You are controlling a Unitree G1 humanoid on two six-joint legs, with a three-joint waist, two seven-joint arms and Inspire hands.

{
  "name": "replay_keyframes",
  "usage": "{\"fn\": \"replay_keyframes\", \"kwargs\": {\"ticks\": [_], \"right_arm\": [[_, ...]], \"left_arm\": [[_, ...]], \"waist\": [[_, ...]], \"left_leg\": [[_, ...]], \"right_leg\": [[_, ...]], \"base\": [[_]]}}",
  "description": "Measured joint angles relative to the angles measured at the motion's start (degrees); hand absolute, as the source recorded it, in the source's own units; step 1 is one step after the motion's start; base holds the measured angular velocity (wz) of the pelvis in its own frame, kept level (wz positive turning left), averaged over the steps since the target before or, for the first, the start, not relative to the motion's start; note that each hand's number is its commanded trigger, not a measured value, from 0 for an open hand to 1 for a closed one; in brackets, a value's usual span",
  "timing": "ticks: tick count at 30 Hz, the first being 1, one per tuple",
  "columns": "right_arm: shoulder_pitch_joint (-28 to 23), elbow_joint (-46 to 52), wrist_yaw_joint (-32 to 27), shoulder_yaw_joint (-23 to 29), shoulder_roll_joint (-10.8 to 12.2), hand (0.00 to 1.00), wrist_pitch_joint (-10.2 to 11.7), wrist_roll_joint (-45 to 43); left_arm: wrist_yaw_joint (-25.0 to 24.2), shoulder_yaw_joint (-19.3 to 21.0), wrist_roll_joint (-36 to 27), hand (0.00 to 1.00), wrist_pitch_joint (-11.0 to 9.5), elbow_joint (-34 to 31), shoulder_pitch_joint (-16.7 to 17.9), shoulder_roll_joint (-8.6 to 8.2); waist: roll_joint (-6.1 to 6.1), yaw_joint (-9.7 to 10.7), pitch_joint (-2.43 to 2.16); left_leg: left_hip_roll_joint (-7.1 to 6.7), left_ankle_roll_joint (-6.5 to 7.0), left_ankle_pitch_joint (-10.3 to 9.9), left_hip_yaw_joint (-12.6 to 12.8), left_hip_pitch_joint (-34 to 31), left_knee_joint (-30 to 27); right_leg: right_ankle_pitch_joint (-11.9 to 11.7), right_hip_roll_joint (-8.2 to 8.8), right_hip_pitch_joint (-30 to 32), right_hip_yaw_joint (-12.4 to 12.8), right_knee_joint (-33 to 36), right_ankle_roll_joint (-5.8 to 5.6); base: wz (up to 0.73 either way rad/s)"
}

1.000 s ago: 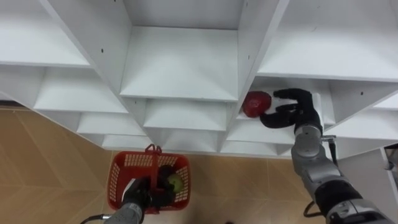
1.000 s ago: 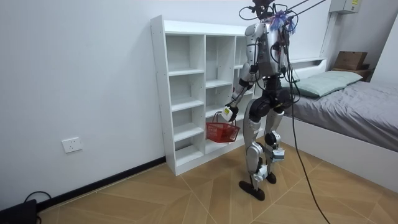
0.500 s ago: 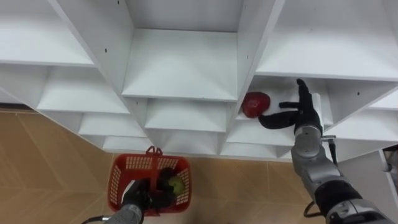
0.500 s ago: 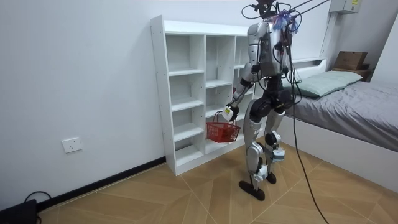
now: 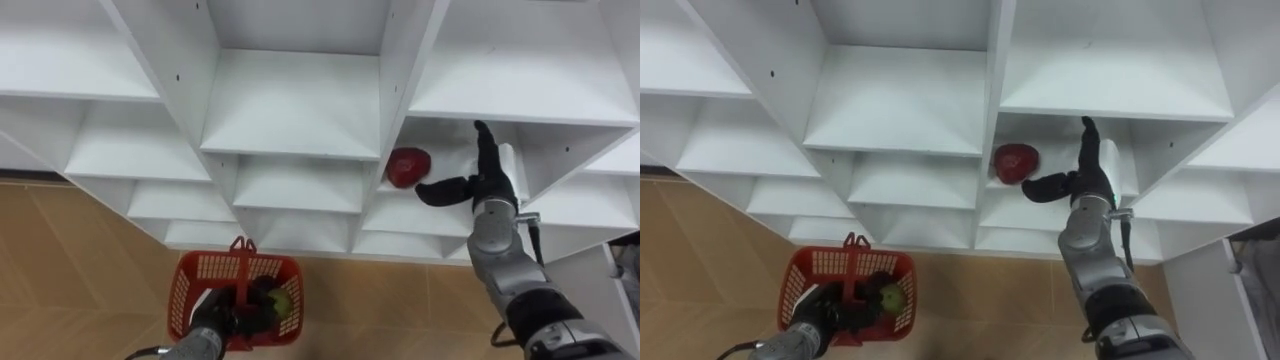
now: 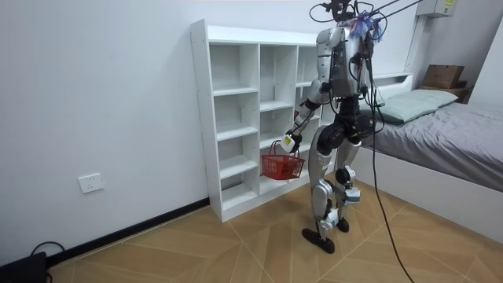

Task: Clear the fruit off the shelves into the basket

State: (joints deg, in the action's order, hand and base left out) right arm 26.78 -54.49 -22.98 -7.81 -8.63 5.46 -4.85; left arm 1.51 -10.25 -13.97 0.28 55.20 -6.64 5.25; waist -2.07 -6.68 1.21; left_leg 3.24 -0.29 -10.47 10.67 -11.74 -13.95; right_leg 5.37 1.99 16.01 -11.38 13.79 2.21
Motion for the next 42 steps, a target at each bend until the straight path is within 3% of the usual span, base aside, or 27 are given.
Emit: {"fn": "replay_keyframes", "kwargs": {"ticks": [16,31,42], "right_arm": [[0.0,3.5,3.7,-3.9,0.2,0.0,0.0,-5.0],[0.0,3.5,5.7,-4.1,0.3,0.0,0.0,-4.9],[0.0,3.3,7.0,-4.1,0.3,0.0,0.0,-4.3]], "left_arm": [[0.1,-0.3,0.0,1.0,-0.1,1.0,0.2,-0.07],[0.1,-0.3,0.0,1.0,-0.4,1.1,0.1,-0.1],[0.2,0.0,0.0,1.0,-0.5,2.4,0.0,-0.1]], "waist": [[-0.15,-0.1,0.1],[-0.96,-0.4,0.58],[-0.93,-1.5,0.6]], "left_leg": [[0.0,0.0,0.0,0.1,0.2,0.3],[0.01,0.0,0.0,0.0,0.1,0.3],[-0.01,0.0,0.0,-0.1,0.0,0.3]], "right_leg": [[0.0,-0.03,0.0,0.0,0.1,0.03],[0.0,-0.04,0.0,0.0,-0.1,0.01],[0.0,0.02,0.0,-0.2,-0.2,0.01]], "base": [[0.0],[0.0],[0.0]]}}
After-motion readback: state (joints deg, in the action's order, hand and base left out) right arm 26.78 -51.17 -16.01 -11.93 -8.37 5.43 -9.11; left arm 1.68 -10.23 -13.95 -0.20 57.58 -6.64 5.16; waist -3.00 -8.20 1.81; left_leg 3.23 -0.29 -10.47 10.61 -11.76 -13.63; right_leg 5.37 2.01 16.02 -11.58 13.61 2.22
